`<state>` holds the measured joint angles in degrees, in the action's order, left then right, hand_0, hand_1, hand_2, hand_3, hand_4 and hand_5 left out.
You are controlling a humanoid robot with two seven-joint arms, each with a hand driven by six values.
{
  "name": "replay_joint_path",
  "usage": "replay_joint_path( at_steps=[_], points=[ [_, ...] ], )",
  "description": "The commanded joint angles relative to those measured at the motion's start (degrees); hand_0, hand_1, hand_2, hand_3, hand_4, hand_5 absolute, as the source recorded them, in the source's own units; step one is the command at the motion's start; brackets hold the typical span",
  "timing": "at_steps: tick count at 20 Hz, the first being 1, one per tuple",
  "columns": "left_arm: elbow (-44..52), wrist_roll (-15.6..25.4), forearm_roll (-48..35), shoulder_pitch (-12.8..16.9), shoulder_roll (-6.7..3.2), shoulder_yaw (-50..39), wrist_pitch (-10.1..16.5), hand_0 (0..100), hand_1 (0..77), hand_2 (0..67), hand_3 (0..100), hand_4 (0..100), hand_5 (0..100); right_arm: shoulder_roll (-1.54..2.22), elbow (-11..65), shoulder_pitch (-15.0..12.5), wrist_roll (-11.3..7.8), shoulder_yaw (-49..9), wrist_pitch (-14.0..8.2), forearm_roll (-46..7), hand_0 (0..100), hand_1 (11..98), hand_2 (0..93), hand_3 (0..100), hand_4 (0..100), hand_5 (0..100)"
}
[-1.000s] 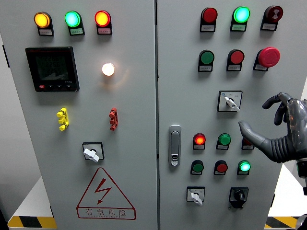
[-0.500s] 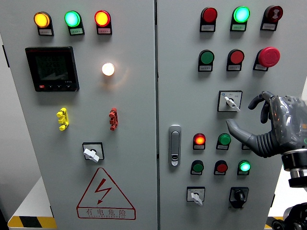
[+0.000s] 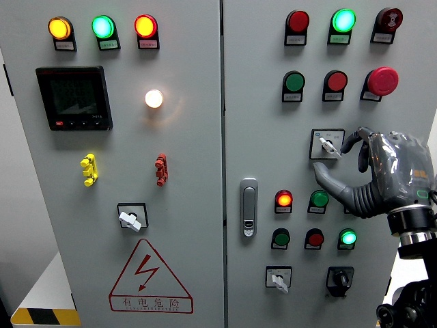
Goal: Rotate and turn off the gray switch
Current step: 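Close the right hand's fingers around the white switch handle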
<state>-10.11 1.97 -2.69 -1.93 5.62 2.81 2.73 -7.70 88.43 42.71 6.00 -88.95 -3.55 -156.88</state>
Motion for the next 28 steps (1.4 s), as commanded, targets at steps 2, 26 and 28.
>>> replay_joint_path(
  at_steps=[2,26,28],
  points=[
    [0.0,0.0,0.0,0.0,0.00,0.0,0.0,0,0.0,10.1,21,12,13,0.05,-0.2,0.1,-0.02,0.1,0.0,0.3,20,41.9,60.0,94,84,100],
    [0.0,0.0,0.0,0.0,0.00,0.0,0.0,0,0.0,10.1,21,12,13,0.14,-2.7,1.9,-0.20,0.8,0.0,-0.1,37,37.4,65.4,94,84,100],
    [0.0,0.0,0.0,0.0,0.00,0.0,0.0,0,0.0,10.1,21,12,13,0.23,-2.7,2.2,-0.20,0.8,0.0,-0.3,38,36.9,65.6,94,84,100]
  ],
)
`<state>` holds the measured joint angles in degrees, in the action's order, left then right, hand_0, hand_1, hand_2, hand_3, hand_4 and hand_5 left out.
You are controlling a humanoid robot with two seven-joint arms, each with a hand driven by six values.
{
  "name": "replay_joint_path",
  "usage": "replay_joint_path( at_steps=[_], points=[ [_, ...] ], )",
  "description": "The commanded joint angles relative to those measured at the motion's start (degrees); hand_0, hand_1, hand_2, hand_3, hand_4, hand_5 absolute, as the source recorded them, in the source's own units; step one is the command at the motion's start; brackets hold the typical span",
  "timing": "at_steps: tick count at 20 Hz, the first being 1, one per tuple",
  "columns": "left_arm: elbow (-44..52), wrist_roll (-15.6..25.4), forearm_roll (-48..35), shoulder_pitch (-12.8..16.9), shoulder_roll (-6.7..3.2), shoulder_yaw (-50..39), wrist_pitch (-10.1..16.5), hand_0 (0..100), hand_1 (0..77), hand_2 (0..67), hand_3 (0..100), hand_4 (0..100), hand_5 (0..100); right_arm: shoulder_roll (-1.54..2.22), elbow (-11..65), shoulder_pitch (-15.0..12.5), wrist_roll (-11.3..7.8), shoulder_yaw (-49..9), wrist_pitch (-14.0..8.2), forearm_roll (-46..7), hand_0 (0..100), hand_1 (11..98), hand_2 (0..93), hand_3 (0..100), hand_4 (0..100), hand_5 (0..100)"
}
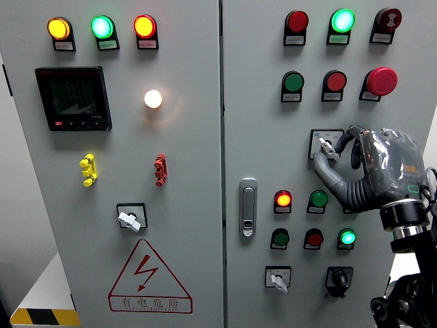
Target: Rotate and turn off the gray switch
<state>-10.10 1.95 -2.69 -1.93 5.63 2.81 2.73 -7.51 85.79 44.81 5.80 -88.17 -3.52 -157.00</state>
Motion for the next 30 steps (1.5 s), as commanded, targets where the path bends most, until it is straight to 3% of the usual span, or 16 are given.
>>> replay_joint_path(
  at_steps=[1,6,21,30],
  points=[
    [0.0,0.0,0.0,0.0,0.00,0.0,0.0,0,0.0,10.1,21,12,13,0.04,0.0,0.1,0.00,0.0,0.0,-0.1,39,36.4,65.5,94,84,100],
    [0.0,0.1,0.0,0.0,0.00,0.0,0.0,0,0.0,10.2,21,12,13,0.22,-0.1,0.2,0.00,0.0,0.0,-0.3,43,31.7,64.1,94,84,100],
    [0.0,0.0,0.0,0.0,0.00,0.0,0.0,0,0.0,10.1,21,12,13,0.39,-1.0,1.1,0.18,-0.1,0.0,-2.3,39,35.9,65.9,95,84,100],
    [0.0,0.0,0.0,0.0,0.00,0.0,0.0,0,0.0,10.1,21,12,13,0.39,-1.1,1.1,0.27,-0.1,0.0,-2.3,44,35.6,69.0,96,84,100]
  ],
)
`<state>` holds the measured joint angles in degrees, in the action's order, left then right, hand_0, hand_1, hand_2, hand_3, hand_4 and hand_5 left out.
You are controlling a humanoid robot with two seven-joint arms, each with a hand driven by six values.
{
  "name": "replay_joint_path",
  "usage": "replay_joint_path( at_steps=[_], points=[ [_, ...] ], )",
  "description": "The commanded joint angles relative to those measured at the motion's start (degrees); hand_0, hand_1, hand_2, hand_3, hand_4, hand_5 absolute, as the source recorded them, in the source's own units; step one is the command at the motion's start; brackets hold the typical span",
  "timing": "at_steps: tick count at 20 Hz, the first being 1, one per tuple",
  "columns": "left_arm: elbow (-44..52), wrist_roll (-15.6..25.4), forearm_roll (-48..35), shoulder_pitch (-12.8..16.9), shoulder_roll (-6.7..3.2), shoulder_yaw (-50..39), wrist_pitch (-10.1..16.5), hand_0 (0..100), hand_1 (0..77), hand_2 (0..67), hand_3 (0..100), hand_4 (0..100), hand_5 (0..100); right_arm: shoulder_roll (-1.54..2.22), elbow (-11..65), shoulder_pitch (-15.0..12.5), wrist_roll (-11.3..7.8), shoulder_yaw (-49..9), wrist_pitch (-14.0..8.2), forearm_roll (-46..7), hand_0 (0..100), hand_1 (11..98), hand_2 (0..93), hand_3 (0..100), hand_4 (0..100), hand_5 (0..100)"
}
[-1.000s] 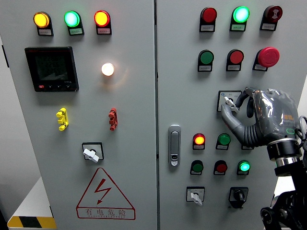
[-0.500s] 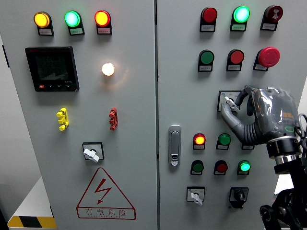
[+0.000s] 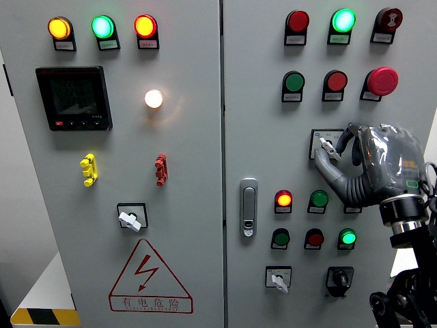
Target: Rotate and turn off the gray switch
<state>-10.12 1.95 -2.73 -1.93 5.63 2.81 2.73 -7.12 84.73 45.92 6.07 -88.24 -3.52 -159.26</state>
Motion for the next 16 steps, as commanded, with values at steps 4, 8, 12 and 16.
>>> replay_joint_path(
  at_steps=[4,8,12,16],
  points=[
    [0.0,0.0,0.0,0.0,0.00,0.0,0.0,0,0.0,10.1,21,12,13,0.00,0.0,0.0,0.00,0.0,0.0,0.0,47,34.0,69.1,96,84,100],
    [0.0,0.1,0.0,0.0,0.00,0.0,0.0,0,0.0,10.1,21,12,13,0.00,0.0,0.1,0.00,0.0,0.0,0.0,49,33.1,69.7,96,84,100],
    [0.0,0.0,0.0,0.0,0.00,0.0,0.0,0,0.0,10.1,21,12,13,0.00,0.0,0.2,0.00,0.1,0.0,-0.1,51,33.0,70.4,97,85,100],
    [0.0,0.0,0.0,0.0,0.00,0.0,0.0,0,0.0,10.1,21,12,13,0.00,0.0,0.2,0.52,0.1,0.0,-0.1,52,33.0,70.5,97,85,100]
  ],
)
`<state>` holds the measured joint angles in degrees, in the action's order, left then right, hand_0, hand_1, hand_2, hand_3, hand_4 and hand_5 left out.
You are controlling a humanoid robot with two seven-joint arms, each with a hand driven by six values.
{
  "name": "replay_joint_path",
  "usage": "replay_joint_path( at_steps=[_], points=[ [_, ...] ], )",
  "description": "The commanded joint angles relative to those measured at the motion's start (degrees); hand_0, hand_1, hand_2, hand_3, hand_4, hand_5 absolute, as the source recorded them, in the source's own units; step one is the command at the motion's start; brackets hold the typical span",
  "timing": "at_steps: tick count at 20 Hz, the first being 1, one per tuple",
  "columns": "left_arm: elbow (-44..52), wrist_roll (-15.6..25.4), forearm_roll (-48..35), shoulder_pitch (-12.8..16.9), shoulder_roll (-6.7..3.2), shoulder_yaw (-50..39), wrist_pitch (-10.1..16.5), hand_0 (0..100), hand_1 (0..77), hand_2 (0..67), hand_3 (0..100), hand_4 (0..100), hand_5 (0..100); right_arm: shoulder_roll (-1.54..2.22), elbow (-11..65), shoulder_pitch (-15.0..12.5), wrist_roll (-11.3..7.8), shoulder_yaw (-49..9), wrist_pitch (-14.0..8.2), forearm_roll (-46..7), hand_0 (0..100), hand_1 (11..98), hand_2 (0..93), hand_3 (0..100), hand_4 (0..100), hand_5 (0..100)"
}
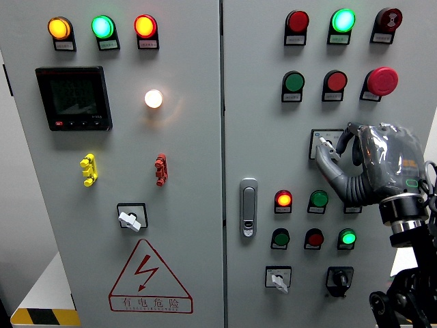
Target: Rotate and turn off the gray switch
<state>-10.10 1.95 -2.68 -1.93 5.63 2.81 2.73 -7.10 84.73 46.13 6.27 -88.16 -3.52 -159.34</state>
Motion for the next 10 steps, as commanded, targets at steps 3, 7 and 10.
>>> replay_joint_path(
  at_steps=[3,7,10],
  points=[
    [0.0,0.0,0.0,0.0,0.00,0.0,0.0,0,0.0,10.1,21,12,13,-0.02,0.0,0.0,0.41,0.0,0.0,0.0,52,33.4,69.3,98,85,100],
    [0.0,0.0,0.0,0.0,0.00,0.0,0.0,0,0.0,10.1,21,12,13,-0.02,0.0,0.0,0.41,0.0,0.0,0.0,53,34.5,68.3,98,85,100],
    [0.0,0.1,0.0,0.0,0.00,0.0,0.0,0,0.0,10.1,21,12,13,-0.02,0.0,0.0,0.41,0.0,0.0,0.0,57,34.3,67.9,98,84,100]
  ],
)
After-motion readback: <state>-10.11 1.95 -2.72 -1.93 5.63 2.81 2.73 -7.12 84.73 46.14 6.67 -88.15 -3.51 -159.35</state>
